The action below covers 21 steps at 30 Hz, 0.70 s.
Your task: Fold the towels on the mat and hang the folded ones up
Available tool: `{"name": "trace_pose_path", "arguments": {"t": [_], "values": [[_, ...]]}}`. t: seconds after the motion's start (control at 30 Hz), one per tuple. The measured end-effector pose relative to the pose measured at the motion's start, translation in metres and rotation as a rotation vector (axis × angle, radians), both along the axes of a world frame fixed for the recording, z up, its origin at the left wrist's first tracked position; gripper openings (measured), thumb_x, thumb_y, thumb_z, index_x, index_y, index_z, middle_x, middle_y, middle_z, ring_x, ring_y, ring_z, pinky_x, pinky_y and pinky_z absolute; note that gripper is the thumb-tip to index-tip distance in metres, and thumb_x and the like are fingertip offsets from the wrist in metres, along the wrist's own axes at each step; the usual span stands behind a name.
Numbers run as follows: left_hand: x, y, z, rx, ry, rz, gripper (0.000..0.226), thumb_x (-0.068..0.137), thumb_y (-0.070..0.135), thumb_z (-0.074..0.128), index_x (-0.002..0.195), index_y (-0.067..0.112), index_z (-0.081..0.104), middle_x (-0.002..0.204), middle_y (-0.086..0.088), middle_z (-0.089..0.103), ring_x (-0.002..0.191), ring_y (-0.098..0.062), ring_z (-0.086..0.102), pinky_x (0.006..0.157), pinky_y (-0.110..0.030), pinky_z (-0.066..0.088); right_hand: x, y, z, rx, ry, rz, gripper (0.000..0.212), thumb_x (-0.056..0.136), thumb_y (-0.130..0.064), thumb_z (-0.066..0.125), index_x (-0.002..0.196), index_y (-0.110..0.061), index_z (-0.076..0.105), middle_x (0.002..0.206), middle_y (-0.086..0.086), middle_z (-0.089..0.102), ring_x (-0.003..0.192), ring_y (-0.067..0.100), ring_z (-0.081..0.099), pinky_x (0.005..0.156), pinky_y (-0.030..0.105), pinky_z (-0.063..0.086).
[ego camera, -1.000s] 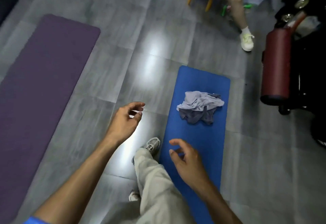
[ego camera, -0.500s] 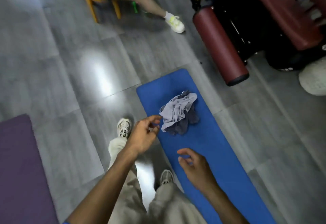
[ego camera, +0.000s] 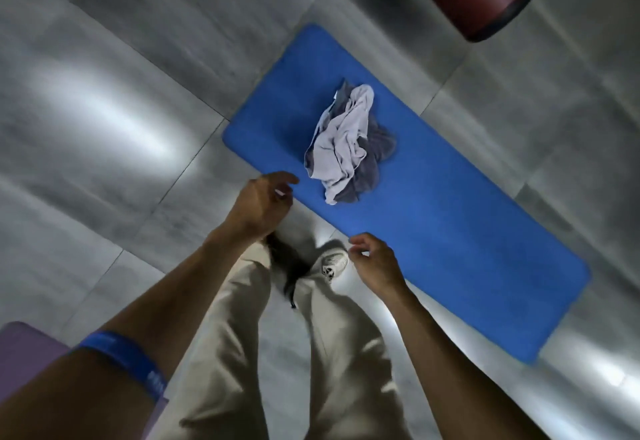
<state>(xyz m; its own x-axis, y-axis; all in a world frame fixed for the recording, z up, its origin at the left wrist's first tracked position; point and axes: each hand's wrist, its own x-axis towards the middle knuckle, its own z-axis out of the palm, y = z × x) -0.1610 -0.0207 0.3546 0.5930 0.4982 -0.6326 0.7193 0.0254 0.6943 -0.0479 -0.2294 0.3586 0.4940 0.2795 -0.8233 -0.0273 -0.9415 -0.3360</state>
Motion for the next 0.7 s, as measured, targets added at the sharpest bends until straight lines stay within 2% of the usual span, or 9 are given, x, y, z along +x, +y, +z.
{"name": "trace_pose_path", "arguments": {"t": [0.07, 0.2, 0.27, 0.33, 0.47, 0.53, 0.6, 0.63, 0.7], "values": [[0.007, 0.005, -0.047, -0.031, 0.025, -0.051, 0.028, 0.088, 0.009, 0.056, 0.111, 0.022, 0.066, 0.1, 0.001, 0.067, 0.085, -0.021, 0.065, 0.078, -0.028, 0.051, 0.005, 0.011, -0.048, -0.056, 0.027, -0.004, 0.023, 0.092, -0.016, 0.055, 0.114, -0.018, 0.062, 0.112, 0.0, 0.063, 0.096, 0.012, 0.056, 0.075, 0.019, 0.041], [0.016, 0.008, -0.134, -0.083, 0.098, -0.11, 0.032, 0.079, 0.025, 0.05, 0.107, 0.035, 0.064, 0.101, 0.007, 0.065, 0.094, -0.02, 0.064, 0.086, -0.038, 0.054, 0.021, 0.038, -0.146, -0.09, 0.017, -0.003, 0.029, 0.09, -0.017, 0.055, 0.118, -0.02, 0.061, 0.121, 0.003, 0.063, 0.11, 0.022, 0.058, 0.091, 0.03, 0.047], [0.019, 0.007, -0.175, -0.084, 0.113, -0.11, 0.033, 0.08, 0.024, 0.051, 0.108, 0.033, 0.065, 0.1, 0.007, 0.066, 0.094, -0.018, 0.064, 0.087, -0.034, 0.053, 0.029, 0.053, -0.196, -0.047, 0.01, -0.011, 0.029, 0.089, -0.016, 0.054, 0.118, -0.022, 0.06, 0.12, 0.001, 0.063, 0.108, 0.022, 0.059, 0.09, 0.031, 0.048], [0.019, 0.005, -0.225, -0.092, 0.113, -0.111, 0.029, 0.086, 0.013, 0.054, 0.109, 0.026, 0.066, 0.101, 0.002, 0.066, 0.095, -0.019, 0.064, 0.084, -0.027, 0.05, 0.036, 0.068, -0.252, 0.023, -0.006, -0.015, 0.033, 0.089, -0.014, 0.055, 0.12, -0.023, 0.059, 0.116, 0.0, 0.063, 0.107, 0.023, 0.06, 0.089, 0.033, 0.049], [0.014, 0.002, -0.32, -0.092, 0.099, -0.018, 0.022, 0.08, 0.015, 0.059, 0.099, 0.024, 0.066, 0.093, -0.001, 0.067, 0.087, -0.025, 0.065, 0.077, -0.022, 0.046, 0.042, 0.094, -0.362, 0.038, 0.07, -0.042, 0.063, 0.08, -0.023, 0.06, 0.138, -0.038, 0.044, 0.121, -0.002, 0.052, 0.11, 0.027, 0.058, 0.097, 0.043, 0.048], [0.015, 0.001, -0.349, -0.055, 0.137, -0.066, 0.023, 0.083, 0.011, 0.058, 0.101, 0.02, 0.068, 0.093, 0.0, 0.069, 0.086, -0.02, 0.066, 0.082, -0.021, 0.049, 0.048, 0.104, -0.409, 0.024, 0.104, -0.037, 0.069, 0.075, -0.032, 0.062, 0.14, -0.04, 0.04, 0.136, 0.0, 0.045, 0.122, 0.028, 0.051, 0.102, 0.045, 0.044], [0.013, 0.003, -0.364, -0.009, 0.157, -0.187, 0.031, 0.079, 0.024, 0.054, 0.107, 0.023, 0.068, 0.096, 0.005, 0.069, 0.087, -0.014, 0.067, 0.087, -0.028, 0.052, 0.054, 0.11, -0.444, -0.082, 0.069, 0.028, 0.07, 0.076, -0.038, 0.057, 0.143, -0.031, 0.037, 0.148, 0.004, 0.037, 0.133, 0.03, 0.04, 0.108, 0.048, 0.037], [0.014, 0.003, -0.368, 0.007, 0.174, -0.265, 0.037, 0.077, 0.028, 0.052, 0.111, 0.026, 0.066, 0.1, 0.007, 0.069, 0.09, -0.012, 0.067, 0.088, -0.03, 0.052, 0.057, 0.109, -0.454, -0.143, 0.035, 0.036, 0.068, 0.077, -0.036, 0.054, 0.142, -0.026, 0.037, 0.146, 0.005, 0.039, 0.133, 0.032, 0.041, 0.108, 0.049, 0.037], [0.017, 0.004, -0.367, 0.031, 0.208, -0.369, 0.035, 0.084, 0.025, 0.055, 0.118, 0.028, 0.063, 0.108, 0.009, 0.068, 0.096, -0.01, 0.066, 0.091, -0.031, 0.051, 0.062, 0.104, -0.45, -0.14, 0.02, -0.104, 0.06, 0.076, -0.031, 0.051, 0.135, -0.022, 0.042, 0.136, 0.007, 0.05, 0.118, 0.032, 0.052, 0.098, 0.046, 0.047]]}}
